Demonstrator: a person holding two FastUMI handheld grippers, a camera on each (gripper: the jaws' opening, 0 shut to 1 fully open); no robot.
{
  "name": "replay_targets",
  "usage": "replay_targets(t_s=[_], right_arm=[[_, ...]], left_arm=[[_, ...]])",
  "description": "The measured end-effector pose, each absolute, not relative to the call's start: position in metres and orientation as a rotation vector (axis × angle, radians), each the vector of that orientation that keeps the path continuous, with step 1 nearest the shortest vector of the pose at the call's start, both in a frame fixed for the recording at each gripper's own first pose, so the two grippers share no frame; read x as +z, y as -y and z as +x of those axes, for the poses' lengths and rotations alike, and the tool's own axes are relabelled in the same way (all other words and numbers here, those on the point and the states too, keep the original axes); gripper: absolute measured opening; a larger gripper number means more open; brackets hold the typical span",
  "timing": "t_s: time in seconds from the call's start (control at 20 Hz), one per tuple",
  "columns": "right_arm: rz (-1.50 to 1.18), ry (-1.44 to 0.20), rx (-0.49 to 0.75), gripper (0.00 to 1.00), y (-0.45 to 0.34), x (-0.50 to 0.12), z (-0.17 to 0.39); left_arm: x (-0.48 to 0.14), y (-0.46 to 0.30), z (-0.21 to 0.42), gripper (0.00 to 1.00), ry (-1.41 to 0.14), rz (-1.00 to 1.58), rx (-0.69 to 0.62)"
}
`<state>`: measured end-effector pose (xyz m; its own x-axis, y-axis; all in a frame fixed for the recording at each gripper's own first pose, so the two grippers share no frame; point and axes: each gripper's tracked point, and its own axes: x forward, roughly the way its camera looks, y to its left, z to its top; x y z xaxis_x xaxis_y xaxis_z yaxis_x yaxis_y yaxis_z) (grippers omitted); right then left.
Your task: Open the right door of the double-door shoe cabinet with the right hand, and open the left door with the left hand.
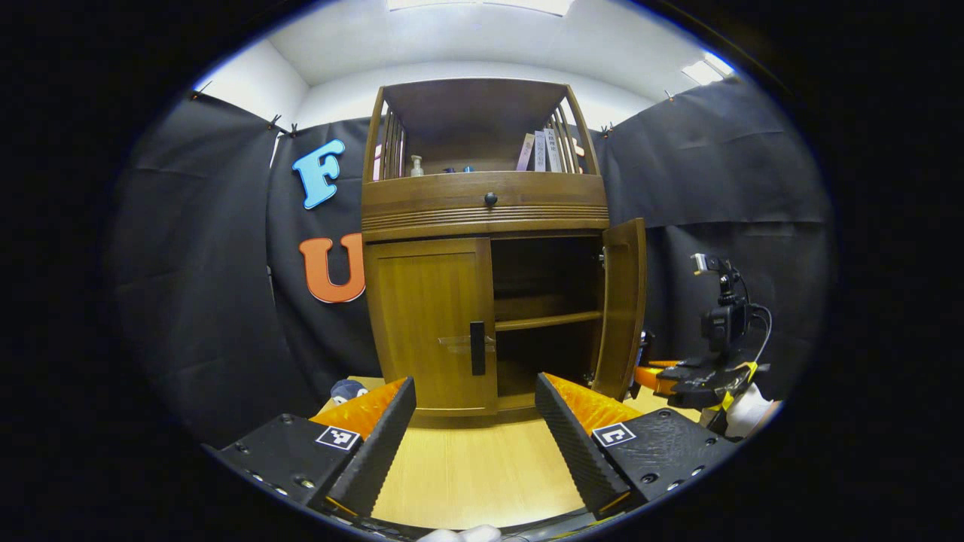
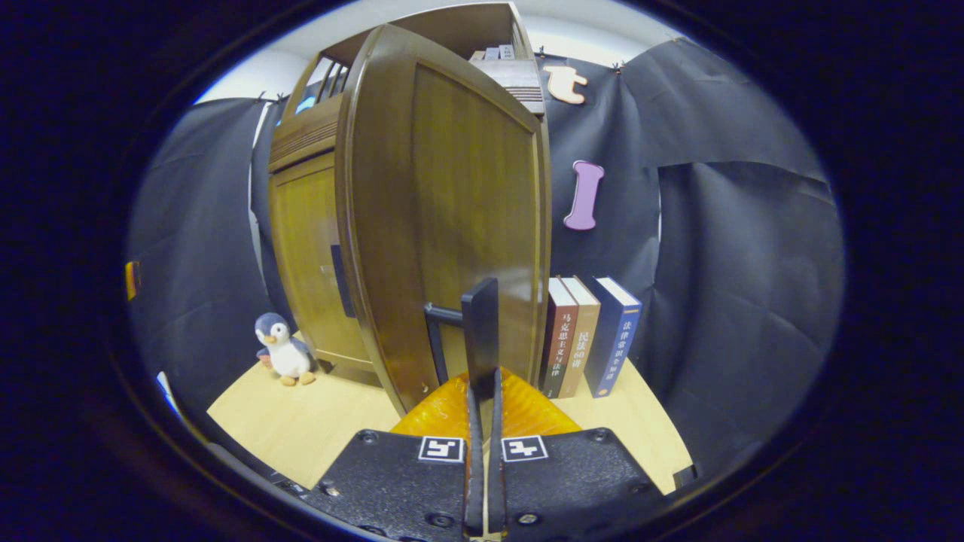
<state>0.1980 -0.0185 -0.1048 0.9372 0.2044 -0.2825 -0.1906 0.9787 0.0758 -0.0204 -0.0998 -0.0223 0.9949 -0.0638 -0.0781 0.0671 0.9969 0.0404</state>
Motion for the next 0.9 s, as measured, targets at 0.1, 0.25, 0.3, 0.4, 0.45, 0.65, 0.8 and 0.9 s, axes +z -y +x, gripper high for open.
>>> replay_targets(t_s=[0.1,0.25,0.3,0.4,0.45,0.65,0.8,0.9], right_arm=[[0.039,-0.301,0.234,0.06,0.026,-0.106,0.198],[0.039,-0.305,0.275,0.05,0.041,-0.106,0.196],[0.034,-0.304,0.291,0.05,0.047,-0.106,0.197],[0.026,-0.299,0.307,0.05,0.059,-0.106,0.196],[0.019,-0.296,0.318,0.05,0.064,-0.106,0.196],[0.024,-0.289,0.343,0.05,0.084,-0.105,0.196],[0.033,-0.286,0.337,0.05,0.1,-0.105,0.198],[0.037,-0.285,0.32,0.05,0.112,-0.106,0.201]], left_arm=[[-0.014,0.116,-0.02,0.96,-0.062,0.032,-0.039],[-0.014,0.14,-0.019,1.0,-0.064,0.017,-0.009],[-0.014,0.148,-0.02,0.96,-0.068,0.018,0.001],[-0.016,0.161,-0.021,0.96,-0.072,0.028,0.019],[-0.018,0.166,-0.019,0.96,-0.076,0.031,0.025],[-0.017,0.192,-0.018,1.0,-0.07,0.041,0.032],[-0.021,0.205,-0.016,0.96,-0.072,0.048,0.026],[-0.023,0.21,-0.014,0.96,-0.078,0.044,0.019]])
